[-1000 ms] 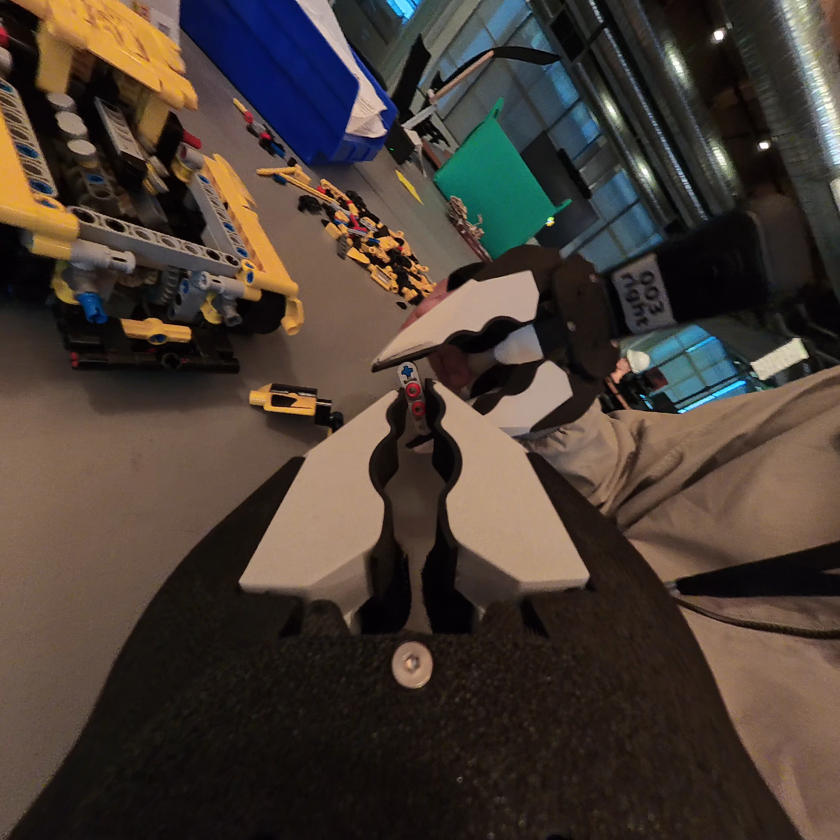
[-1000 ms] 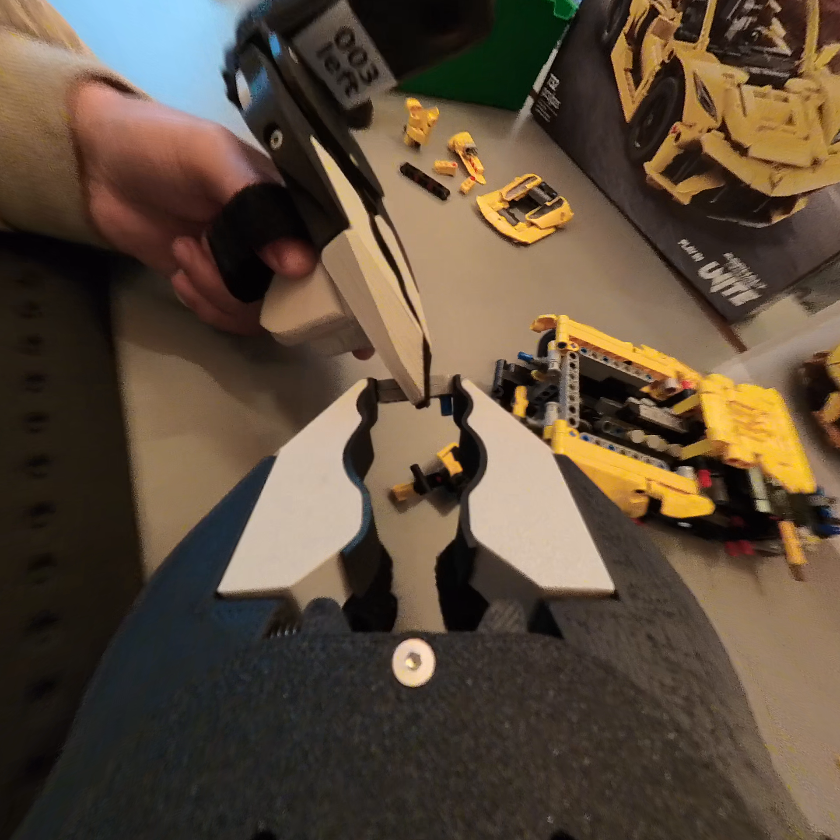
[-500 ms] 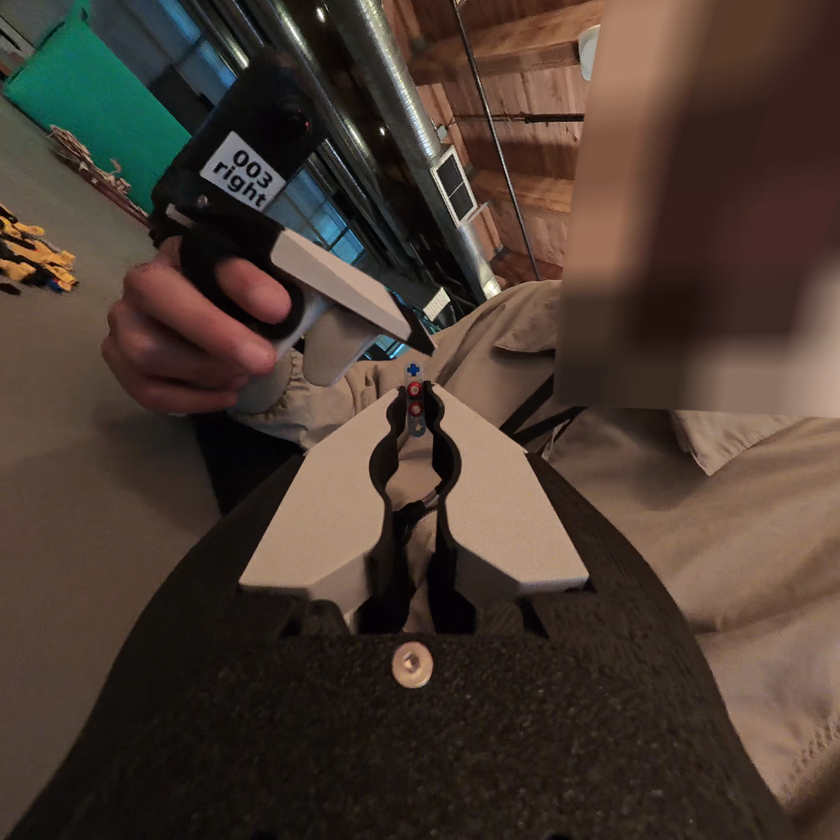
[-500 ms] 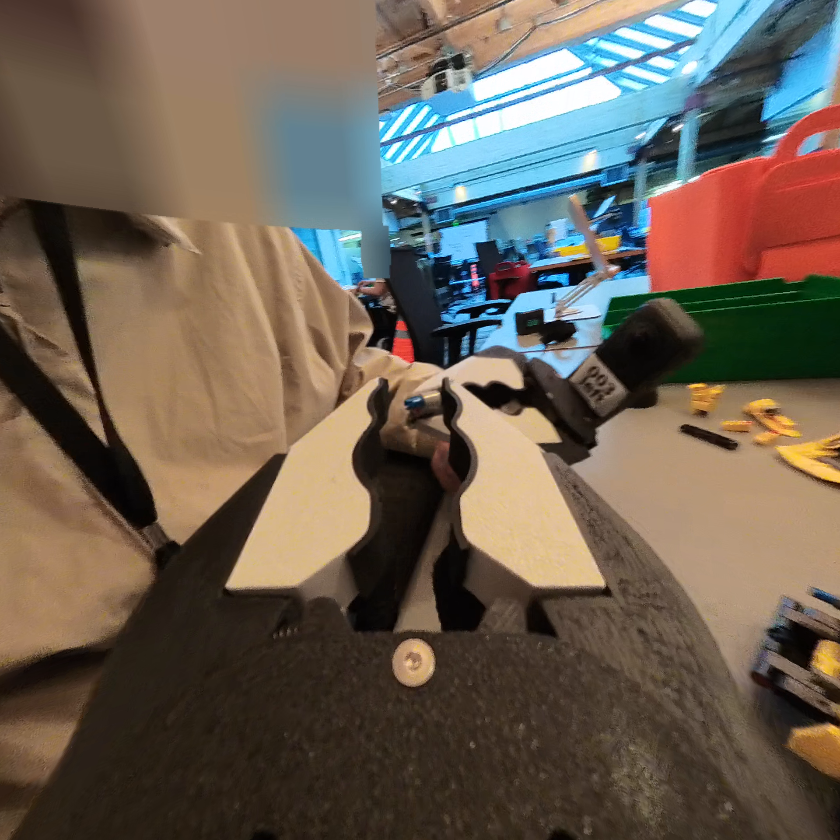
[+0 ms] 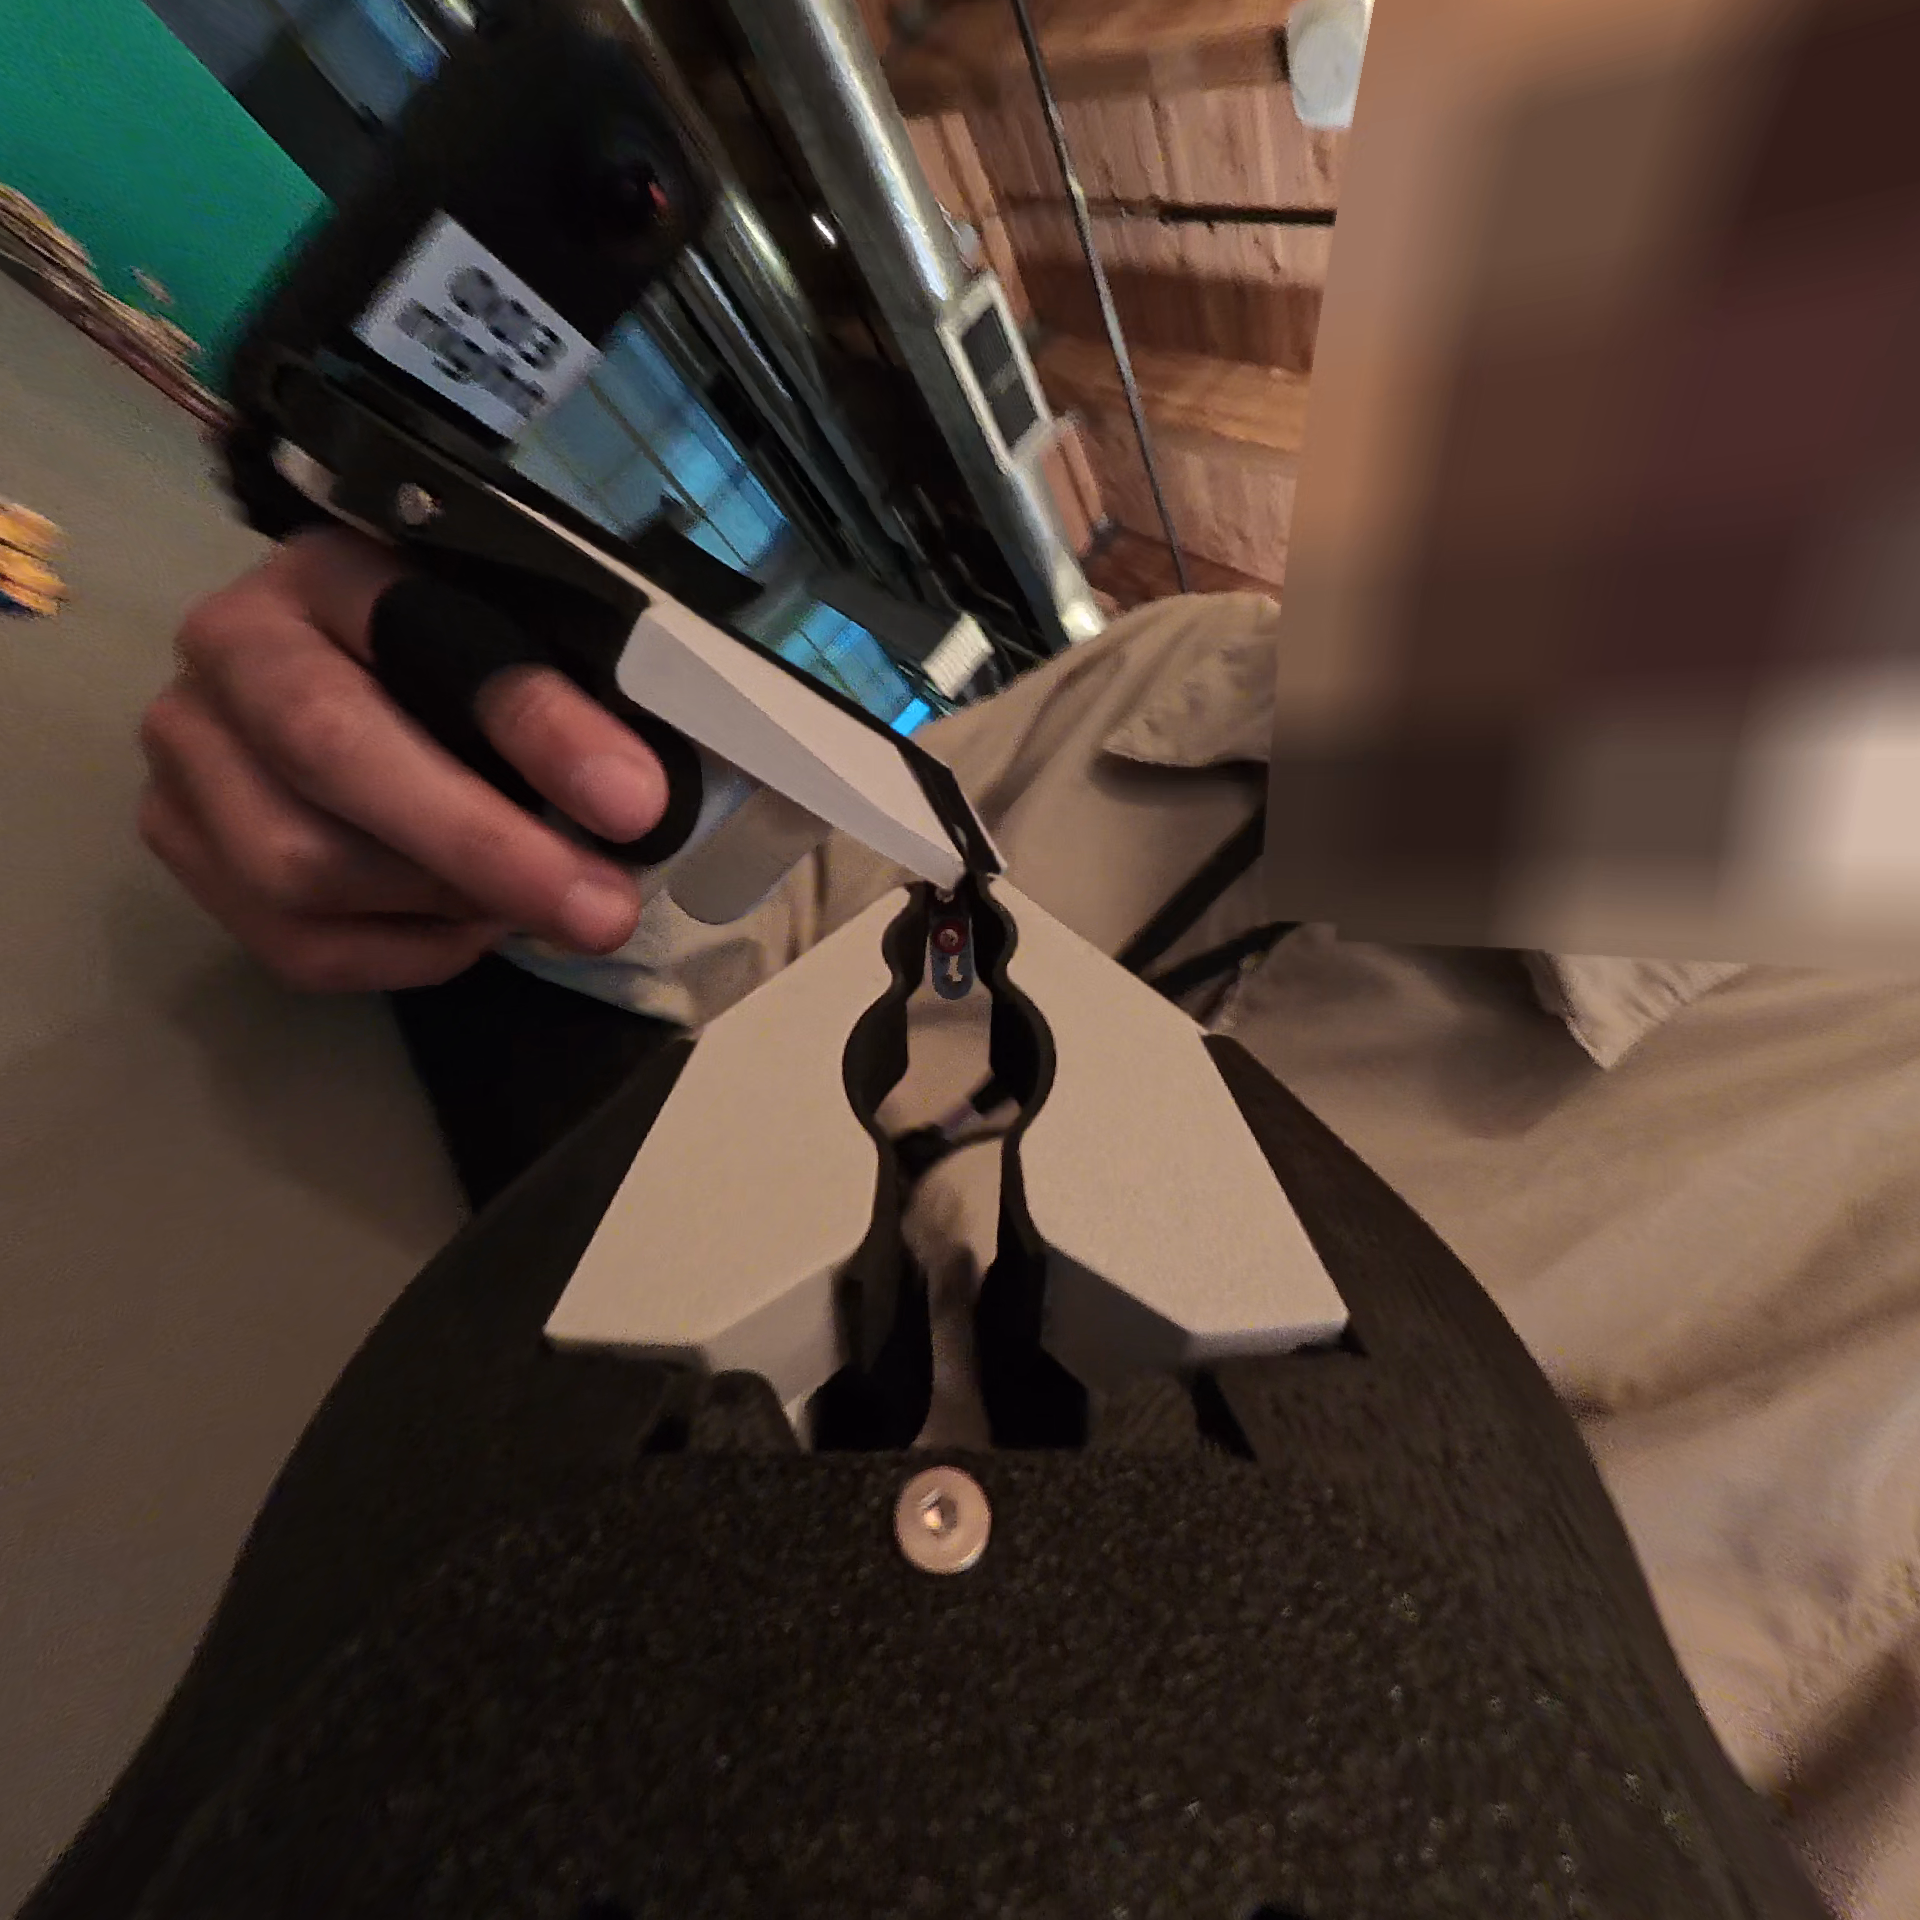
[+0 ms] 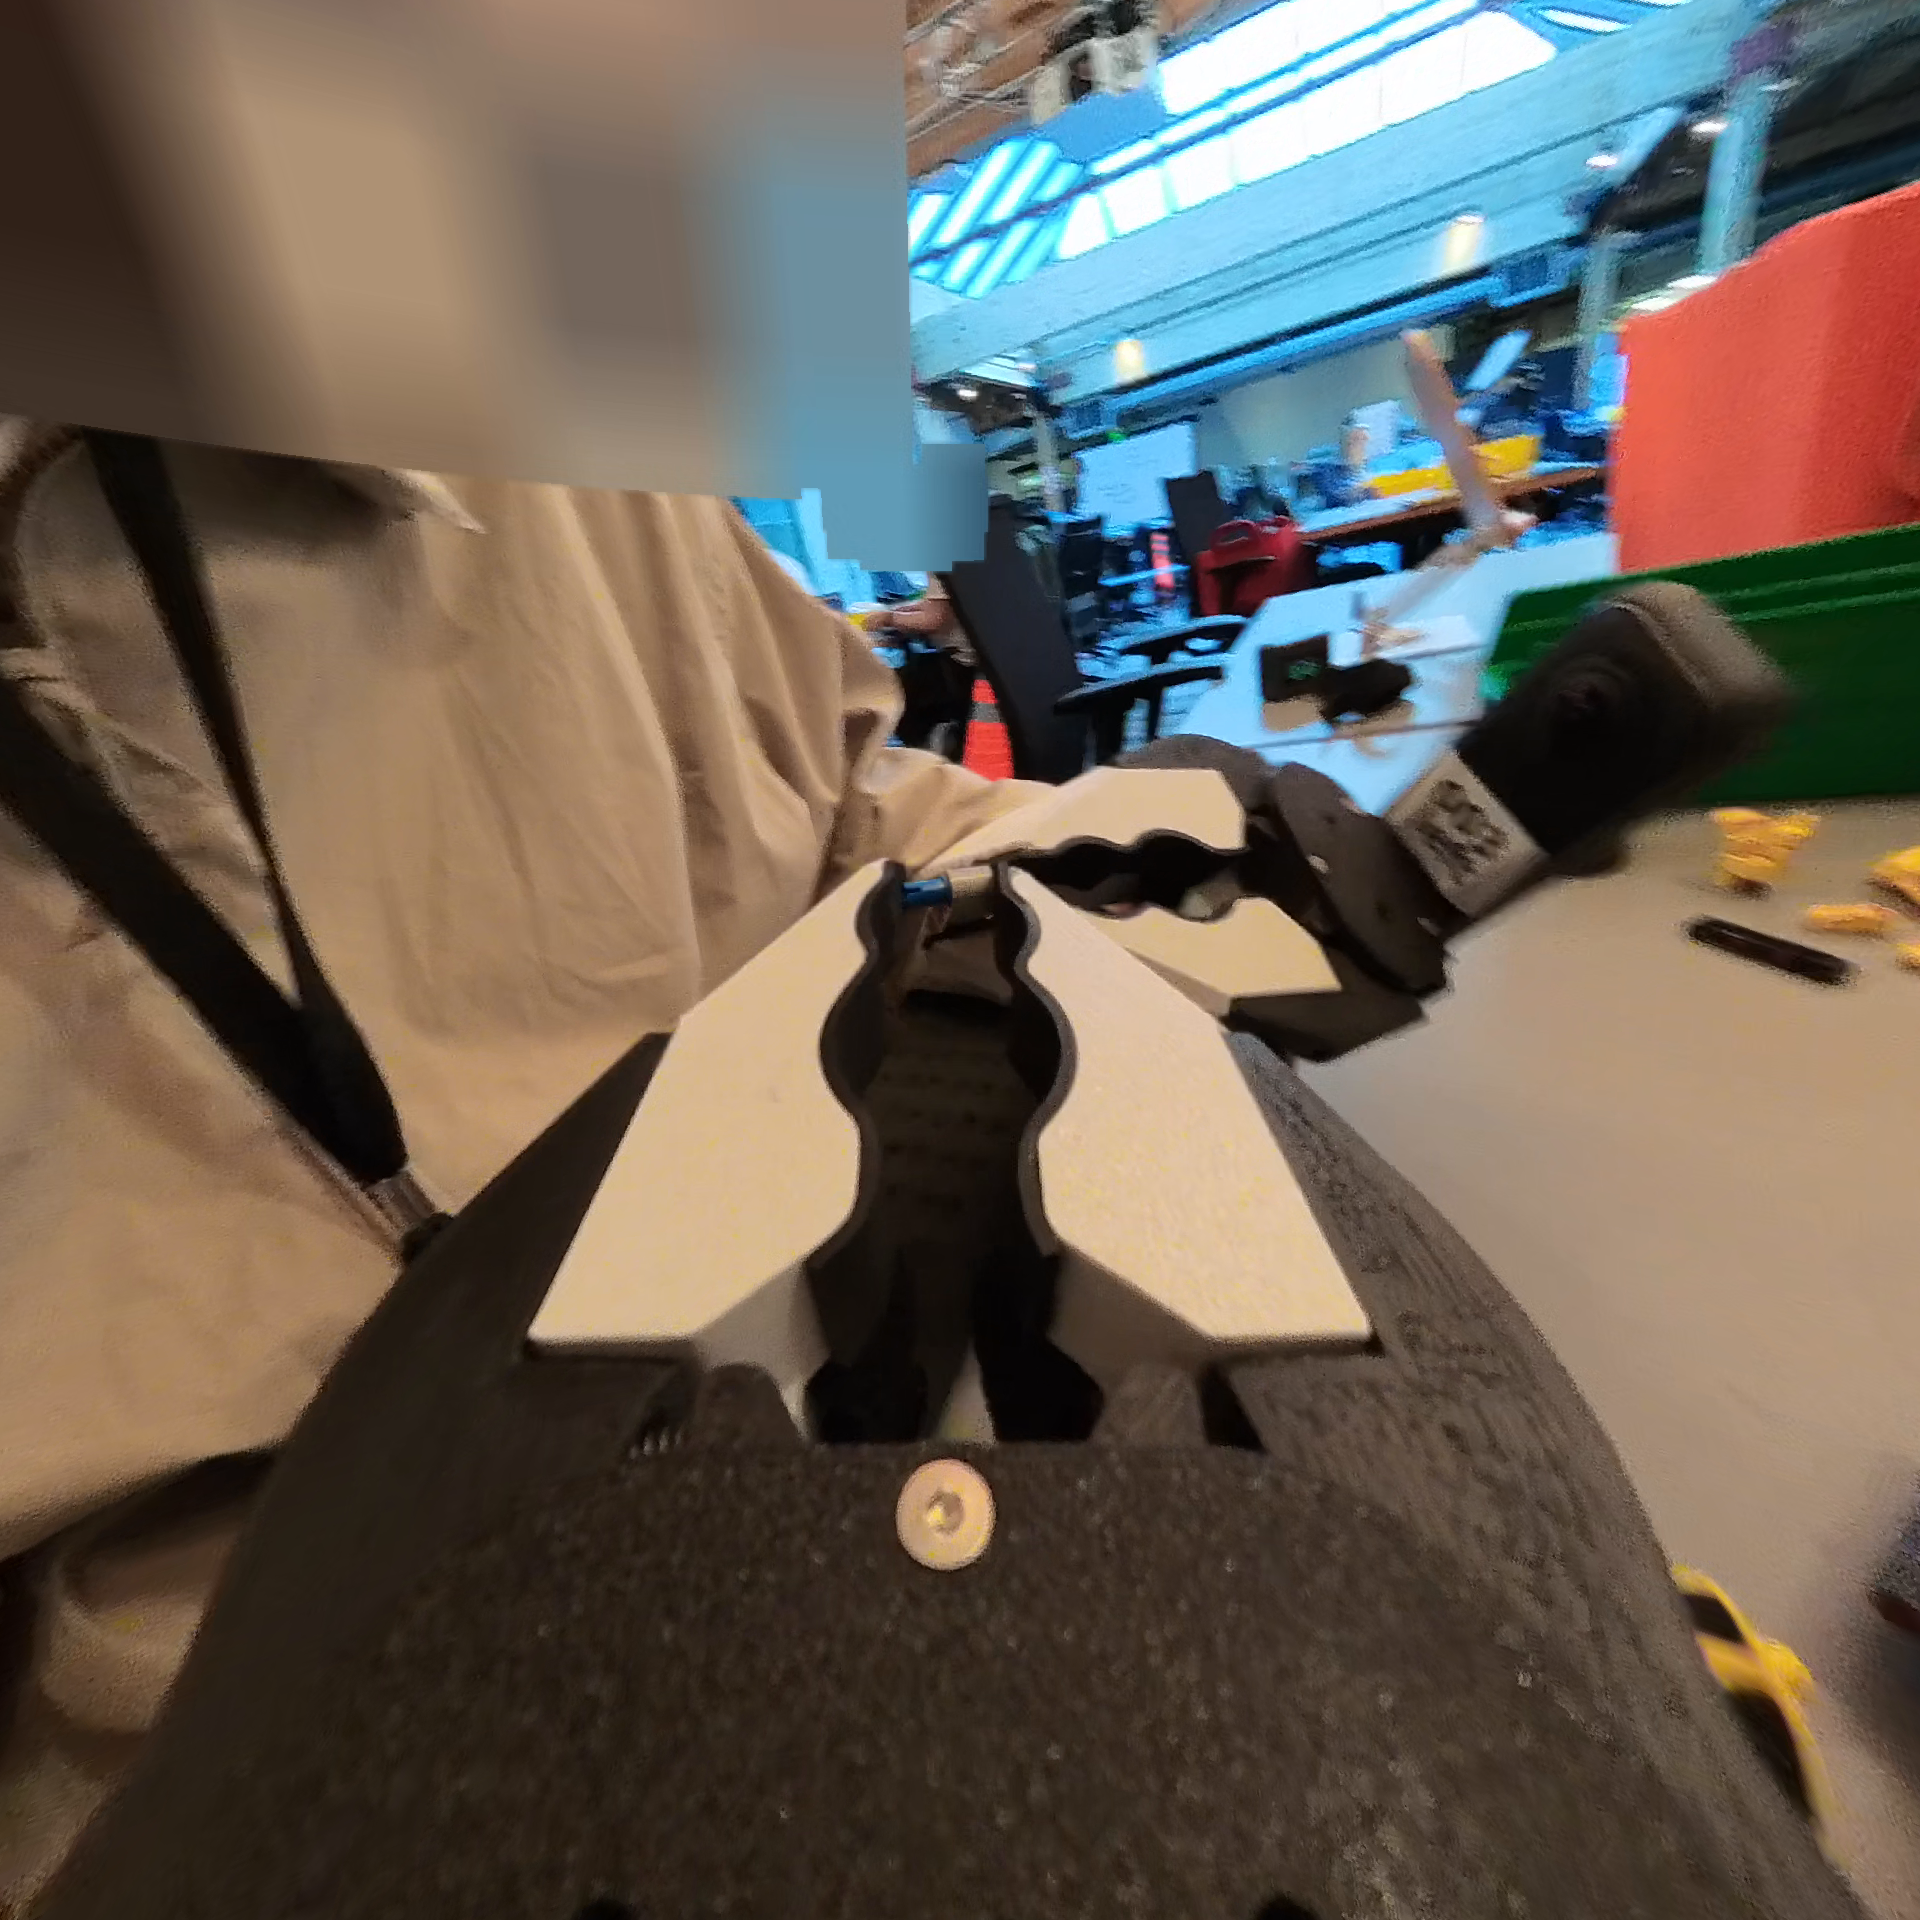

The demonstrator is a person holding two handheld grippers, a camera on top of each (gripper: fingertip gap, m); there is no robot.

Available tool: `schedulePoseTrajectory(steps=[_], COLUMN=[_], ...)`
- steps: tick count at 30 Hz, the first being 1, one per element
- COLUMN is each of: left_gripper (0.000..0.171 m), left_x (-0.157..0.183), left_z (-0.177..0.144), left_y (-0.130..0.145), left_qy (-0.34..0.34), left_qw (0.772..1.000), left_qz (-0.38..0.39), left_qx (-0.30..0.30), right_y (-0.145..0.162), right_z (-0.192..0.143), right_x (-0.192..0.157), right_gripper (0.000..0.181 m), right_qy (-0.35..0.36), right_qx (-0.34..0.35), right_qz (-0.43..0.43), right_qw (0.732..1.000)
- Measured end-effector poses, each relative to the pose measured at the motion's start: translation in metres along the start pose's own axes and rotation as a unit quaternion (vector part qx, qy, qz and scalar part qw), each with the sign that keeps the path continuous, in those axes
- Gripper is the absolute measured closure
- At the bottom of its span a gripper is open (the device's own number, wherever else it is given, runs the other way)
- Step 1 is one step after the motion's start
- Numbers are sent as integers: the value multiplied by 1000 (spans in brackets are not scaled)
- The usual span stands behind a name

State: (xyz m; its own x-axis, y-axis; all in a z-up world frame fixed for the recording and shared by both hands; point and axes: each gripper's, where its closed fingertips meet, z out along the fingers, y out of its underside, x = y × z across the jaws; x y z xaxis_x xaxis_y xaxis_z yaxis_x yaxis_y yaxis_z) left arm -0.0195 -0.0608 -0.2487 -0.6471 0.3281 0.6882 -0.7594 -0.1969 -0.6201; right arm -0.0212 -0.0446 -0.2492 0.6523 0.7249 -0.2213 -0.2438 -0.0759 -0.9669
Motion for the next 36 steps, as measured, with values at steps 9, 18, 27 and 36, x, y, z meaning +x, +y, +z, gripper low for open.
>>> schedulePoseTrajectory(steps=[9,18,27,36], left_gripper=[163,164,164,164], left_x=[-29,-49,-75,-81], left_z=[-22,-43,-78,-78], left_y=[-25,-47,-55,-55], left_qy=[-153,-343,-593,-616], left_qw=[983,898,568,390], left_qz=[88,272,556,649], left_qx=[48,44,-130,-219], right_y=[-7,4,16,12], right_z=[-26,-43,-59,-56], right_x=[35,71,106,104], right_gripper=[166,164,155,167], right_qy=[125,217,317,263], right_qx=[8,-5,14,68], right_qz=[-58,6,125,234], right_qw=[990,976,940,933])
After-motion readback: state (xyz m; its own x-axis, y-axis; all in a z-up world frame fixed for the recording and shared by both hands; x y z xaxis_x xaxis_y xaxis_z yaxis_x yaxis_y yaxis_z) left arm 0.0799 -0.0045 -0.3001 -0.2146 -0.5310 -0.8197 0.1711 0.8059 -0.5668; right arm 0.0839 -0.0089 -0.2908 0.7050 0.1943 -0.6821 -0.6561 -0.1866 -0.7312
